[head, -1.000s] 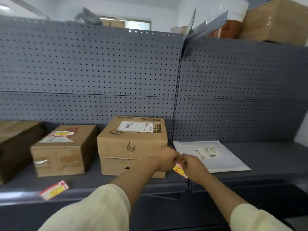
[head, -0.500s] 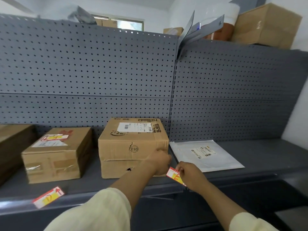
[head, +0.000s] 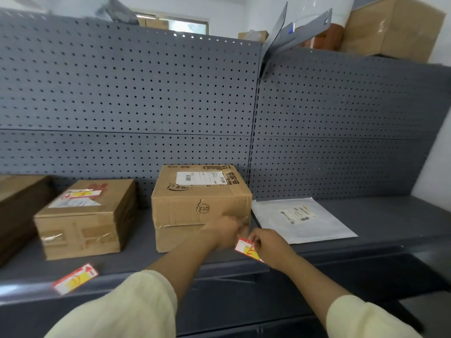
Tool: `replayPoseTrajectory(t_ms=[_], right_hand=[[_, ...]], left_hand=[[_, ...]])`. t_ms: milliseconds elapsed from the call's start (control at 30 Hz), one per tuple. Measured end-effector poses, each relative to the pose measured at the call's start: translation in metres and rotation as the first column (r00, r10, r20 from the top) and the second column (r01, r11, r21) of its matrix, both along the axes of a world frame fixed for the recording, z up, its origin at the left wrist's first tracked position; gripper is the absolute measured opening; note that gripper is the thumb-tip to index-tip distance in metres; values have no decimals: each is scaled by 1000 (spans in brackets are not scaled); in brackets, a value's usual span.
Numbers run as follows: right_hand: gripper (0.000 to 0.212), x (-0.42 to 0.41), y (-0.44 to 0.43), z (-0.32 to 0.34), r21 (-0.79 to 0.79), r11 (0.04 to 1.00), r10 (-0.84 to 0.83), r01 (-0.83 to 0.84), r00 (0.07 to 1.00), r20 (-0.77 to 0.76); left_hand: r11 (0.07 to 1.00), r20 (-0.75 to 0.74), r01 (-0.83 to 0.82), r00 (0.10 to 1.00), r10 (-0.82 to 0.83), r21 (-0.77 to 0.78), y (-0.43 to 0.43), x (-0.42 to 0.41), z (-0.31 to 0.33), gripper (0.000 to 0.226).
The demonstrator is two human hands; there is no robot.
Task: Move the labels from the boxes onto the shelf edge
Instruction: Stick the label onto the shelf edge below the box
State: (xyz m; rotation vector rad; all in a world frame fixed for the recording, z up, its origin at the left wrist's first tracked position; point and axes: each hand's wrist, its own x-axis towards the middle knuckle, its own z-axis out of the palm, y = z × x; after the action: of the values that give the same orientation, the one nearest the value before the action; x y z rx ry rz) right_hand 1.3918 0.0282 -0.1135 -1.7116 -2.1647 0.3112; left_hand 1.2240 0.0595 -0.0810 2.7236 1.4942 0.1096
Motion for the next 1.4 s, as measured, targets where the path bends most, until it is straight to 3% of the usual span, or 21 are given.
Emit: replayPoseTrajectory(t_ms=[100,233,333,600,933,1400], right_hand=[[20,-19,1,1,-5,999,53,-53,998,-18],[21,-45,2,1,-22,993,111,-112,993,-48],[19,-64,0,-2,-32,989,145,-147,988,-47],[16,-84,2,-10,-52,982,180,-183,982,-63],[9,-85,7,-14,-31,985,165,-168,982,-92],[8,-84,13,-23,27,983,184,-183,979,-87]], left_hand=[[998,-8,-58,998,58,3,-12,-28,-3,34],[977,7,-209,978,209,33,-28,-69,-18,17],[956,-22,-283,958,285,78,-40,-89,-27,20],[922,11,-366,929,371,-129,-70,-100,-39,32],[892,-103,-409,912,396,-191,-77,-95,-51,40],[922,-69,-360,933,353,-146,-70,-89,-59,46]])
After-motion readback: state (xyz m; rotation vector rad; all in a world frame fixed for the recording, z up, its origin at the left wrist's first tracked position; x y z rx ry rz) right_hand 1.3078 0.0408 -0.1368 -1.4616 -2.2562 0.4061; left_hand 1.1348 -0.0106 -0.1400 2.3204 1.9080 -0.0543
